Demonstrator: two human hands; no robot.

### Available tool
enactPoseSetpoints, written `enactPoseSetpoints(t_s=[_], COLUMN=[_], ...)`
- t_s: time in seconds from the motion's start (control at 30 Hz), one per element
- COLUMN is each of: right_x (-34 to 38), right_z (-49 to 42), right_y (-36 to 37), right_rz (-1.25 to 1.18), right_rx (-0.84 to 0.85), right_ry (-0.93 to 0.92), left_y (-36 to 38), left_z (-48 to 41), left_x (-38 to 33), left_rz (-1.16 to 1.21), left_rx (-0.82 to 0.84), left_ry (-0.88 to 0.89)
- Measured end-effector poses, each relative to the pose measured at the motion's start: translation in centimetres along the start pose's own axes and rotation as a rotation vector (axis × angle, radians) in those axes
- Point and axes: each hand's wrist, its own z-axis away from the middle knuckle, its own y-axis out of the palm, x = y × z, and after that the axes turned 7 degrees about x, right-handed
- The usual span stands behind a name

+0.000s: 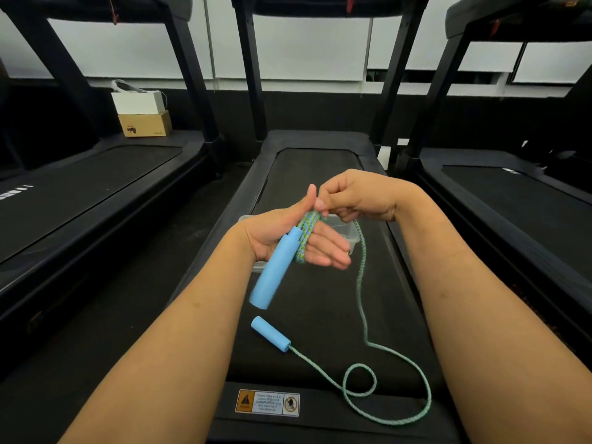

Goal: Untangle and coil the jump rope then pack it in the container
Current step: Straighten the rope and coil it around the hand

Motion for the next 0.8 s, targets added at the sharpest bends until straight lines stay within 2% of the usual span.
enactPoseSetpoints(t_s=[0.1, 0.2, 0.37, 0.43, 0.53, 0.6, 0.7, 0.8], right_x=[-0.7, -1.0, -1.2, -1.3, -1.4, -1.4, -1.1, 0.0], right_z=[-0.2, -0.9, -2.9, -3.0, -3.6, -4.2, -5.0, -5.2], right_y=[0.4, 1.0, 2.0, 2.5, 2.7, 3.1, 3.7, 3.8], right_rz=[-0.193, -0.235, -0.251, -0.214, 0.031, 0.136, 0.147, 0.142], right_rx=[-0.054, -0.115, -0.262, -0.3, -0.42, -0.499, -0.597, -0.535], right_ry=[-0.103, -0.155, -0.128, -0.117, -0.064, -0.091, -0.15, -0.155], left_y=[0.3, 0.5, 0.5, 0.4, 0.2, 0.0, -0.3, -0.5], left_z=[0.0, -0.5, -1.5, -1.7, -1.8, -1.5, -0.7, -0.5], left_x=[-0.3, -0.7, -1.1, -1.2, -1.3, -1.3, -1.4, -1.8], left_rz=[0.077, 0.246, 0.539, 0.622, 0.701, 0.708, 0.656, 0.624], left_rx=[-0.155, -0.294, -0.33, -0.383, -0.384, -0.299, -0.192, -0.248], left_ry=[0.2, 0.392, 0.572, 0.603, 0.626, 0.615, 0.573, 0.55])
